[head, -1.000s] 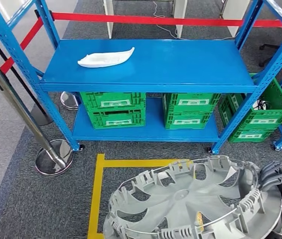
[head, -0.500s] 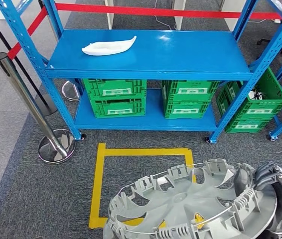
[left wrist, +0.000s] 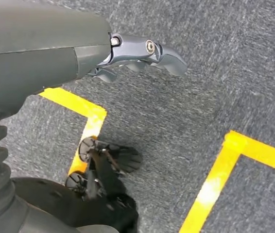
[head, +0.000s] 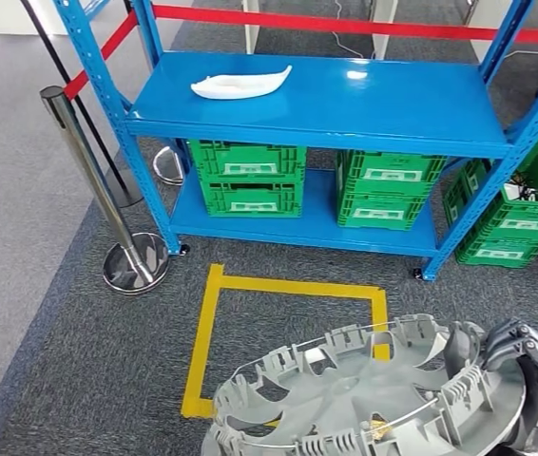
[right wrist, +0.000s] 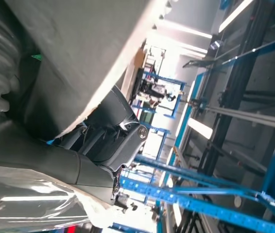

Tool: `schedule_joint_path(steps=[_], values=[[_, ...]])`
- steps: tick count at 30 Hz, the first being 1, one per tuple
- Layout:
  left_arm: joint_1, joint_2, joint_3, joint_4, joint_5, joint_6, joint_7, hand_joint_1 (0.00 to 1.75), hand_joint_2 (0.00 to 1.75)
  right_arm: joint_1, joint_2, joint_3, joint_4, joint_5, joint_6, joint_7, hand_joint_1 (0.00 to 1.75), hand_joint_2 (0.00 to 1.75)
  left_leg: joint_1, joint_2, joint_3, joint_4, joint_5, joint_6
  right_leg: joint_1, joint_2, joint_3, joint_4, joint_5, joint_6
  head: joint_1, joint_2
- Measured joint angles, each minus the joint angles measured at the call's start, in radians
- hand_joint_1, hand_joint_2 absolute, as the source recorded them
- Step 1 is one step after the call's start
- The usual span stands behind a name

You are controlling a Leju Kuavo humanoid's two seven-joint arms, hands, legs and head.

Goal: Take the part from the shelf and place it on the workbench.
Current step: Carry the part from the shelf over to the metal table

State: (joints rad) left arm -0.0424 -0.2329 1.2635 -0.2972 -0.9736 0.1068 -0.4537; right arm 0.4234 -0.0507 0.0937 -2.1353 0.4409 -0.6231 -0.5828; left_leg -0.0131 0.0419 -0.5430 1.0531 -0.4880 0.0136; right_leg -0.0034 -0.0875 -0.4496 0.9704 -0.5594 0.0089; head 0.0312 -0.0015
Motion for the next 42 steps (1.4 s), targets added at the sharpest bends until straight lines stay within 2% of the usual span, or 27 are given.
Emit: schedule_joint_path(steps=[2,3,5,7,9,10,11,12,14,16,17,19,21,23,24,25,26,28,30,32,34,35,36,38,40,41,42], values=[[0.000,0.004,0.000,0.000,-0.001,-0.005,-0.010,0.00,1.75,-0.001,0.000,0.001,-0.001,-0.005,0.001,-0.003,1.75,1.75,-0.011,0.011,0.007,-0.030,0.002,0.014,0.001,-0.017,-0.006,0.001,0.005,0.010,0.000,0.000],[0.000,0.004,-0.001,0.000,-0.002,-0.006,-0.013,0.00,1.75,-0.001,0.000,0.001,-0.002,-0.008,0.003,-0.004,1.75,1.75,-0.010,0.003,0.007,-0.039,0.006,0.018,0.000,-0.023,-0.008,-0.001,0.004,0.015,0.000,0.000],[-0.002,0.005,-0.001,0.000,-0.002,-0.006,-0.017,0.00,1.75,-0.003,0.000,0.001,-0.003,-0.011,0.005,-0.005,1.75,1.75,-0.002,-0.019,0.014,-0.067,0.009,0.027,-0.002,0.011,-0.022,0.017,-0.016,0.023,0.003,0.000],[-0.007,0.005,-0.001,0.000,-0.004,-0.006,-0.019,0.00,1.75,-0.002,0.000,0.001,-0.004,-0.014,0.007,-0.005,1.75,1.75,0.006,-0.040,0.019,-0.087,0.011,0.033,-0.007,0.066,-0.072,0.111,-0.068,0.029,0.008,0.000],[-0.009,0.004,-0.001,0.000,-0.009,-0.008,-0.020,0.00,1.75,0.000,0.001,0.001,-0.004,-0.015,0.010,-0.005,1.75,1.75,0.008,-0.056,0.015,-0.086,0.012,0.035,-0.011,0.084,-0.141,0.245,-0.111,0.036,0.011,0.000],[-0.009,0.003,-0.002,0.000,-0.011,-0.008,-0.019,0.00,1.75,0.001,0.001,0.001,-0.004,-0.016,0.011,-0.005,1.75,1.75,0.009,-0.065,0.015,-0.084,0.012,0.034,-0.013,0.086,-0.162,0.283,-0.112,0.041,0.012,0.000],[-0.009,0.002,-0.002,0.000,-0.014,-0.008,-0.018,0.00,1.75,0.002,0.001,0.001,-0.004,-0.018,0.013,-0.005,1.75,1.75,0.011,-0.075,0.015,-0.080,0.011,0.033,-0.016,0.086,-0.166,0.281,-0.091,0.045,0.011,0.000],[-0.010,0.002,-0.002,0.000,-0.017,-0.007,-0.016,0.00,1.75,0.003,0.001,0.001,-0.004,-0.020,0.015,-0.005,1.75,1.75,0.014,-0.087,0.014,-0.074,0.009,0.029,-0.020,0.090,-0.152,0.241,-0.054,0.051,0.012,0.000],[-0.011,0.002,-0.002,0.000,-0.020,-0.005,-0.011,0.00,1.75,0.007,0.002,0.000,-0.004,-0.030,0.024,-0.007,1.75,1.75,0.019,-0.113,0.005,-0.051,0.001,0.016,-0.032,0.130,-0.102,0.122,0.011,0.063,0.013,0.000],[-0.013,0.004,-0.002,0.000,-0.021,-0.004,-0.007,0.00,1.75,0.013,0.005,0.000,-0.006,-0.047,0.038,-0.011,1.75,1.75,0.020,-0.135,-0.018,-0.025,-0.003,0.001,-0.037,0.168,-0.076,0.064,0.016,0.058,0.014,0.000],[-0.013,0.004,-0.002,0.000,-0.022,-0.003,-0.006,0.00,1.75,0.014,0.006,-0.001,-0.007,-0.056,0.046,-0.013,1.75,1.75,0.020,-0.145,-0.031,-0.017,-0.001,-0.005,-0.036,0.172,-0.076,0.062,0.009,0.051,0.014,0.000],[-0.009,0.006,-0.002,0.000,-0.024,-0.002,-0.005,0.00,1.75,0.015,0.009,-0.002,-0.009,-0.071,0.058,-0.018,1.75,1.75,0.022,-0.157,-0.047,-0.011,0.004,-0.016,-0.036,0.150,-0.081,0.065,0.010,0.036,0.011,0.000],[-0.008,0.009,-0.002,0.000,-0.025,-0.002,-0.004,0.00,1.75,0.015,0.013,-0.003,-0.009,-0.084,0.069,-0.022,1.75,1.75,0.020,-0.122,-0.070,0.030,-0.023,-0.026,-0.038,0.121,-0.082,0.064,0.014,0.026,0.005,0.000],[-0.011,0.009,-0.002,0.000,-0.026,-0.002,-0.004,0.00,1.75,0.016,0.016,-0.004,-0.010,-0.093,0.076,-0.024,1.75,1.75,0.020,-0.071,-0.120,0.147,-0.087,-0.033,-0.035,0.088,-0.084,0.062,0.015,0.021,-0.001,0.000],[-0.012,0.009,-0.002,0.000,-0.026,-0.002,-0.004,0.00,1.75,0.016,0.017,-0.005,-0.010,-0.096,0.079,-0.025,1.75,1.75,0.022,-0.060,-0.146,0.211,-0.115,-0.036,-0.033,0.071,-0.085,0.063,0.015,0.020,-0.002,0.000],[-0.012,0.009,-0.002,0.000,-0.026,-0.002,-0.004,0.00,1.75,0.016,0.017,-0.007,-0.010,-0.100,0.084,-0.025,1.75,1.75,0.022,-0.055,-0.161,0.254,-0.128,-0.036,-0.031,0.056,-0.085,0.063,0.015,0.019,-0.002,0.000],[-0.012,0.009,-0.002,0.000,-0.027,-0.002,-0.004,0.00,1.75,0.016,0.018,-0.009,-0.010,-0.105,0.091,-0.026,1.75,1.75,0.023,-0.053,-0.160,0.263,-0.123,-0.035,-0.029,0.042,-0.085,0.063,0.015,0.019,-0.002,0.000],[-0.010,0.009,-0.002,0.000,-0.028,-0.002,-0.005,0.00,1.75,0.015,0.020,-0.013,-0.010,-0.117,0.109,-0.029,1.75,1.75,0.021,-0.042,-0.106,0.172,-0.067,-0.027,-0.027,0.017,-0.084,0.062,0.014,0.019,-0.002,0.000],[-0.012,0.010,-0.002,0.000,-0.030,-0.002,-0.007,0.00,1.75,0.013,0.024,-0.016,-0.010,-0.130,0.128,-0.031,1.75,1.75,0.012,-0.004,-0.039,0.044,-0.023,-0.015,-0.023,-0.003,-0.083,0.063,0.014,0.021,-0.002,0.000],[-0.014,0.010,-0.002,0.000,-0.031,-0.004,-0.009,0.00,1.75,0.012,0.027,-0.019,-0.010,-0.140,0.146,-0.033,1.75,1.75,0.002,0.017,-0.020,-0.008,-0.018,-0.007,-0.019,-0.022,-0.085,0.062,0.015,0.028,-0.002,0.000],[-0.012,0.009,-0.002,0.000,-0.032,-0.004,-0.009,0.00,1.75,0.010,0.031,-0.022,-0.010,-0.148,0.164,-0.036,1.75,1.75,0.002,0.000,-0.024,-0.019,-0.013,0.002,-0.019,-0.036,-0.085,0.057,0.016,0.038,-0.002,0.000],[-0.010,0.008,-0.002,0.000,-0.032,-0.004,-0.009,0.00,1.75,0.009,0.031,-0.024,-0.010,-0.152,0.174,-0.037,1.75,1.75,0.004,-0.009,-0.023,-0.026,-0.008,0.008,-0.020,-0.024,-0.087,0.060,0.009,0.042,-0.002,0.000],[-0.010,0.008,-0.002,0.000,-0.031,-0.003,-0.009,0.00,1.75,0.008,0.032,-0.025,-0.010,-0.155,0.183,-0.038,1.75,1.75,0.006,-0.018,-0.021,-0.033,-0.003,0.015,-0.020,0.000,-0.096,0.079,-0.008,0.045,0.000,0.000],[-0.013,0.007,-0.002,0.000,-0.031,-0.002,-0.009,0.00,1.75,0.009,0.032,-0.028,-0.010,-0.160,0.203,-0.040,1.75,1.75,0.007,-0.037,-0.023,-0.038,0.004,0.023,-0.021,0.059,-0.142,0.179,-0.065,0.044,0.004,0.000],[-0.014,0.006,-0.001,0.000,-0.032,-0.002,-0.009,0.00,1.75,0.011,0.034,-0.028,-0.009,-0.163,0.222,-0.041,1.75,1.75,0.002,-0.061,-0.026,-0.038,0.006,0.027,-0.018,0.081,-0.198,0.294,-0.105,0.042,0.005,0.000],[-0.014,0.006,-0.001,0.000,-0.032,-0.002,-0.008,0.00,1.75,0.012,0.035,-0.029,-0.009,-0.165,0.228,-0.041,1.75,1.75,0.000,-0.074,-0.026,-0.037,0.007,0.029,-0.016,0.084,-0.209,0.313,-0.099,0.040,0.005,0.000],[-0.014,0.005,-0.001,0.000,-0.032,-0.002,-0.008,0.00,1.75,0.012,0.036,-0.029,-0.009,-0.166,0.233,-0.041,1.75,1.75,-0.001,-0.087,-0.026,-0.035,0.007,0.029,-0.014,0.087,-0.201,0.293,-0.075,0.038,0.005,0.000]])
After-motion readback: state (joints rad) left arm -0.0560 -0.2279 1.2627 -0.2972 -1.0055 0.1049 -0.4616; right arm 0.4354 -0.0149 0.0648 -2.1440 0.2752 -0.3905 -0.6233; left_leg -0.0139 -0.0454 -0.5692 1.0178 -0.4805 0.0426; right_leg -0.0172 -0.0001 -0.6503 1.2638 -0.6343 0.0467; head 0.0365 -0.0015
